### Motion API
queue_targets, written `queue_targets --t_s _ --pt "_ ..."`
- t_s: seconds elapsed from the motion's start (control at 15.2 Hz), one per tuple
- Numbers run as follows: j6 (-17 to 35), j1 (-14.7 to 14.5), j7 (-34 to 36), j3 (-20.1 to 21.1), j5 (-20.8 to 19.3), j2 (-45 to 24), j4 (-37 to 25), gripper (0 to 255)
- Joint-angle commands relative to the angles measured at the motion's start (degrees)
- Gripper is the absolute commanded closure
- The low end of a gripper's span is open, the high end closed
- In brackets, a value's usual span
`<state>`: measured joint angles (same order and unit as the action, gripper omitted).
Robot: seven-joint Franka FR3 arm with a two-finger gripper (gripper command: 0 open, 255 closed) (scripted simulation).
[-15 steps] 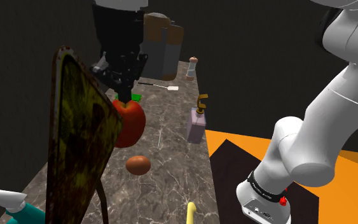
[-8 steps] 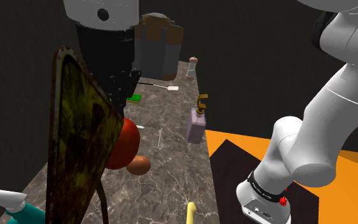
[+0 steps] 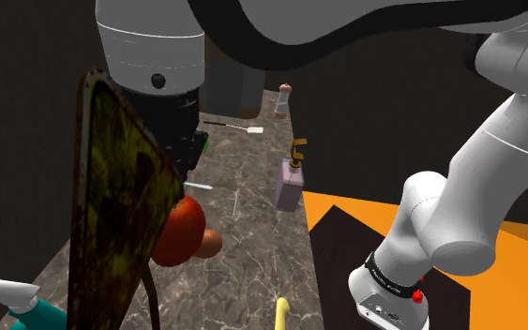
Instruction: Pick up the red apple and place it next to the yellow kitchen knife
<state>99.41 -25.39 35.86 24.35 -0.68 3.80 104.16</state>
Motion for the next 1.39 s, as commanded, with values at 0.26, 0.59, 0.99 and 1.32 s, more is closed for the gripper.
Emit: queue_targets --t_s 0.26,0.59,0.99,1.32 --pt "4.6 0.0 0.1 0.0 0.0 0.0 4.6 255" --pt "8.4 -0.1 0.4 0.1 -0.2 -0.5 8.0 255" --pt "13.0 -0.1 0.9 0.3 -0.7 -1.5 11.6 255" --pt "16.7 -0.2 1.4 0.4 -1.3 -2.7 14.3 255"
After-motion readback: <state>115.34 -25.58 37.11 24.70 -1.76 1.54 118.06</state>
